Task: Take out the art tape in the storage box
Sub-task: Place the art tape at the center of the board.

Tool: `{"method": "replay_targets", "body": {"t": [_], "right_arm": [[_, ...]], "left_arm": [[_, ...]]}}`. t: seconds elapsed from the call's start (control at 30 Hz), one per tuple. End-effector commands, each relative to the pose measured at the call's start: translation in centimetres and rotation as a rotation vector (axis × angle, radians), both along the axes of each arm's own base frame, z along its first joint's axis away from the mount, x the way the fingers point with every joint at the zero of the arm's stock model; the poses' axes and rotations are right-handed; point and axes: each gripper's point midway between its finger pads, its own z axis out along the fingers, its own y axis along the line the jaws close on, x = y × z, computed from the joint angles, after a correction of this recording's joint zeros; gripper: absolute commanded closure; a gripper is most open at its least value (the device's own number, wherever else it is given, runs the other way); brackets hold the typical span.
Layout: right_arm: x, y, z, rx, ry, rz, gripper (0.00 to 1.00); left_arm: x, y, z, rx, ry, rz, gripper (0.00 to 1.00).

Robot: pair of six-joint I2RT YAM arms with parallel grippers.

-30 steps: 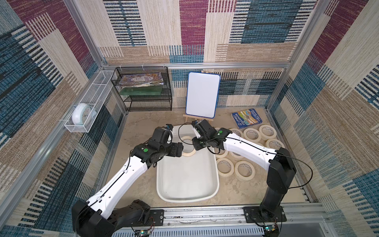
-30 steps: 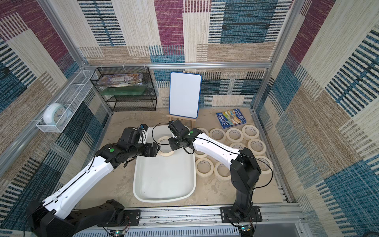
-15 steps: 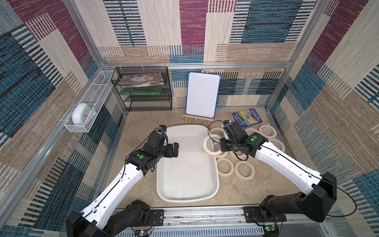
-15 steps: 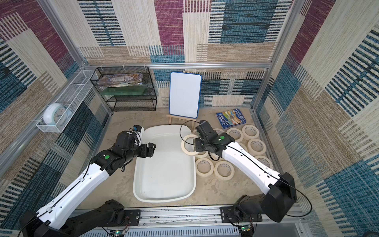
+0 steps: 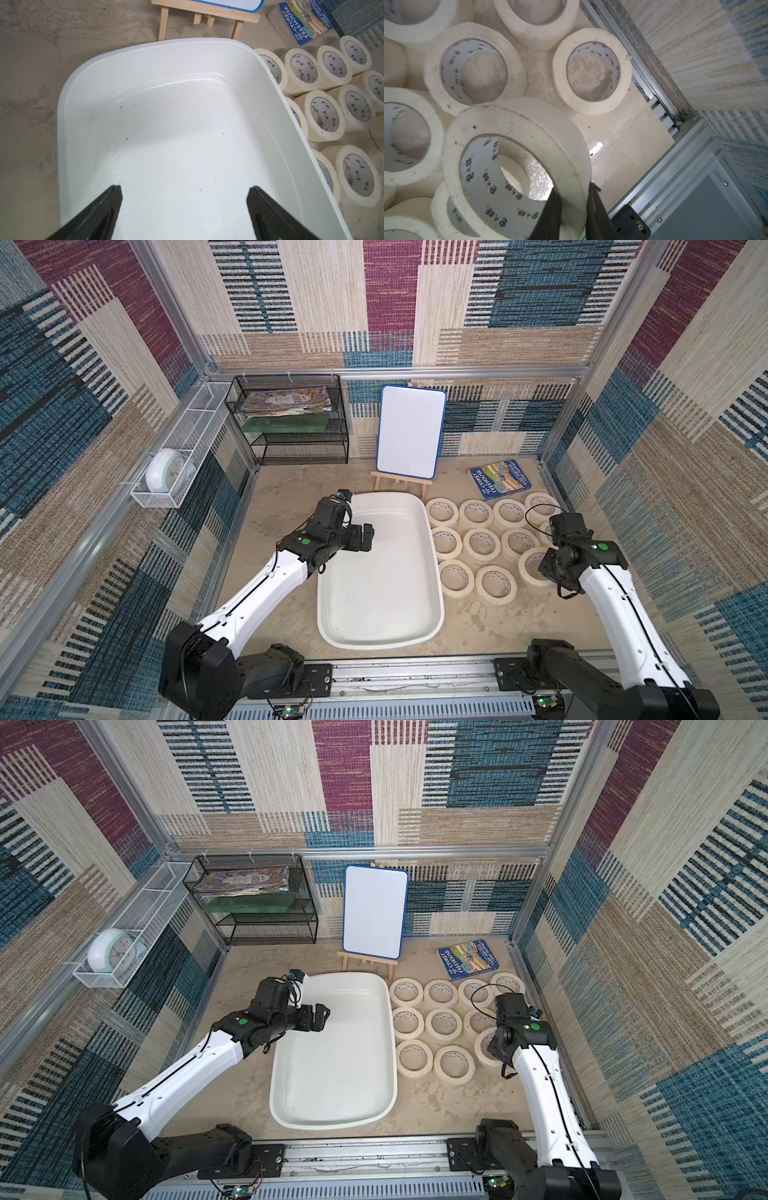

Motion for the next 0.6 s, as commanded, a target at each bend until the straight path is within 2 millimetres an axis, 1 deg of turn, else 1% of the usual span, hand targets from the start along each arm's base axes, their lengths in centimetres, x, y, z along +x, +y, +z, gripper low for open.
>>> {"method": "replay_targets", "body": {"t": [0.0,0.07,0.27,0.43,0.57], "right_arm": [[-0.8,-0.3,-1.2,0.012,0.058,-0.020,1.00],[-1.0,-0.8,-1.1,-0.007,0.067,-0.039,1.00],[-1.1,-0.9,-2.1,0.011,0.099,-0.044,1.00],[-0.7,-0.6,-2.8,0.034,0.107,-0.027,1.00],[-0.2,0.0,-3.9,0.069,0.109,-0.005,1.00]], "left_arm": [[0.6,-0.7,0.8,-0.042,-0.032,-0.038,0.01],[0.6,-0.7,0.7,-0.057,-0.033,-0.038,0.01],[0.7,-0.5,0.6,-0.093,-0.035,-0.035,0.01],[0.6,-0.4,0.5,-0.100,-0.036,-0.034,0.01],[0.5,-0.2,0.4,-0.099,-0.035,-0.030,0.01]]}}
